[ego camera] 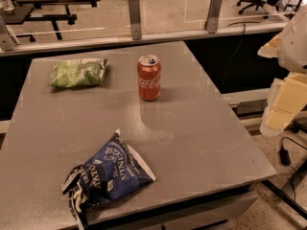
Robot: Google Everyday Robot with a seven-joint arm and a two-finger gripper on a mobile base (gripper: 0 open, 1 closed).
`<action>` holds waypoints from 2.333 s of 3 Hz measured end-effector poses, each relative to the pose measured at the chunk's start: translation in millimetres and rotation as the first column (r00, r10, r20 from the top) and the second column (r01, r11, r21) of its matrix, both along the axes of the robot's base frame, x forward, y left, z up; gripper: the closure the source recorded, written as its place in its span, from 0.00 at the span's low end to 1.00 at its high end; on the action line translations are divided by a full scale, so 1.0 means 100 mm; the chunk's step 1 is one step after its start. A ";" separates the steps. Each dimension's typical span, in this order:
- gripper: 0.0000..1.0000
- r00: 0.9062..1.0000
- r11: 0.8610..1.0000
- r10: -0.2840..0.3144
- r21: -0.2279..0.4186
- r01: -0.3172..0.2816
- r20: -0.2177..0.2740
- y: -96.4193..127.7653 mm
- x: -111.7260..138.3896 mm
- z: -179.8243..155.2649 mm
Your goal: Move coke can near blue chip bag
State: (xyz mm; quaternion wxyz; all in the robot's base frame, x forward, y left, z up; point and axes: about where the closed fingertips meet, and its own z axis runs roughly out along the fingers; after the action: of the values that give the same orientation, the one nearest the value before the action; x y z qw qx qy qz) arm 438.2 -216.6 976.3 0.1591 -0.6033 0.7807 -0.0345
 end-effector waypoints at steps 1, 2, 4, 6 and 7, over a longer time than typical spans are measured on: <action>0.00 1.000 1.000 0.000 0.000 0.000 0.000 0.00 0.00 0.00; 0.00 1.000 0.999 0.005 0.053 -0.005 0.003 0.16 0.21 0.00; 0.00 0.999 0.981 -0.018 0.193 0.010 0.037 0.70 0.77 -0.12; 0.00 0.998 0.952 -0.044 0.304 0.029 0.043 1.26 1.26 -0.29; 0.00 0.999 0.939 -0.043 0.341 0.032 0.025 1.51 1.42 -0.37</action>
Offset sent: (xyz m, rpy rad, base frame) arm 0.0386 0.0252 -0.0014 0.0989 0.0106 0.0050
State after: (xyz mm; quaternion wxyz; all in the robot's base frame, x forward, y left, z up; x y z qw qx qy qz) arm 580.2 -65.7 939.2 0.2730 -0.5510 0.7836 0.0882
